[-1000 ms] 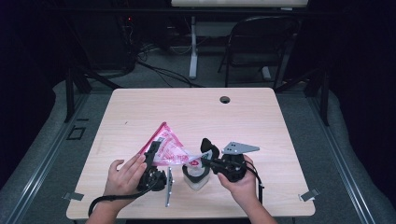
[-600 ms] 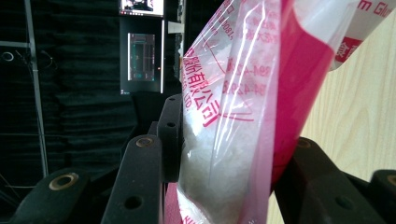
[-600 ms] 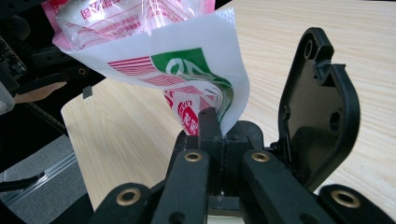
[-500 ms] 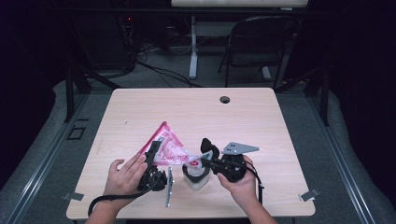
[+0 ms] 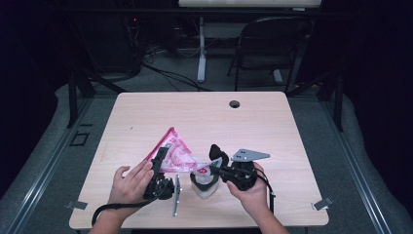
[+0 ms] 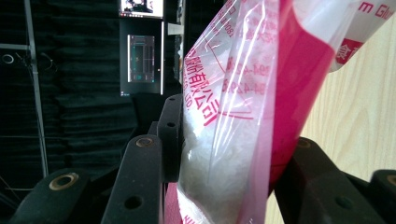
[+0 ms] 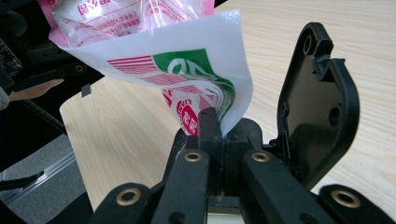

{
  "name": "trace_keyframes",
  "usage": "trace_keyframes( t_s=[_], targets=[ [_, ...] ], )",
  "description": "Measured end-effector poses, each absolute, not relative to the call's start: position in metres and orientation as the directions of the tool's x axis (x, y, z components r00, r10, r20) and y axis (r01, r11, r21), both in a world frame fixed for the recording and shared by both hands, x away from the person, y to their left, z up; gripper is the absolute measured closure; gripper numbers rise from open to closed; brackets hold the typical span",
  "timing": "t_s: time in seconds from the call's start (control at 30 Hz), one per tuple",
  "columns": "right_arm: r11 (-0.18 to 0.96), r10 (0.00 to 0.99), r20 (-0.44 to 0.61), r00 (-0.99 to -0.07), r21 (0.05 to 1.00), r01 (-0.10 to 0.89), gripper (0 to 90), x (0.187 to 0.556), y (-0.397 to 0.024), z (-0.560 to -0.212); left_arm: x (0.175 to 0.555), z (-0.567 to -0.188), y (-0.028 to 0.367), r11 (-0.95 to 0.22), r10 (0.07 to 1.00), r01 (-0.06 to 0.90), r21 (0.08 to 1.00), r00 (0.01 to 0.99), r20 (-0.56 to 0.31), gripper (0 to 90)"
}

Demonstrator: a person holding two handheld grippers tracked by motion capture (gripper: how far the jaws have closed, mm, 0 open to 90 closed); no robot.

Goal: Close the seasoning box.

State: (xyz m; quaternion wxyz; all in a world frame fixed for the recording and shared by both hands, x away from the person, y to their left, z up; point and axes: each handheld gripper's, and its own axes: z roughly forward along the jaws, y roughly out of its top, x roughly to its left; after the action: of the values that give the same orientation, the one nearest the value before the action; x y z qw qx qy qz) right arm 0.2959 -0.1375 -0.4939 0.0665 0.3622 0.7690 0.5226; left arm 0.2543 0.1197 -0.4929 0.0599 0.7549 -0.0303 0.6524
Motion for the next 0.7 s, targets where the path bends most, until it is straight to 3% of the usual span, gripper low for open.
trace_keyframes(
  t_s=[0.7],
  targets=[
    [0.195,0.632,0.274,-0.725,0.849,0.492,90.0,0.2952,-0.1376,-0.4951,0.2538,-0.4904,0.1183,-0.989,0.038,-0.134,0.057,0.139,0.99,64.2]
  ],
)
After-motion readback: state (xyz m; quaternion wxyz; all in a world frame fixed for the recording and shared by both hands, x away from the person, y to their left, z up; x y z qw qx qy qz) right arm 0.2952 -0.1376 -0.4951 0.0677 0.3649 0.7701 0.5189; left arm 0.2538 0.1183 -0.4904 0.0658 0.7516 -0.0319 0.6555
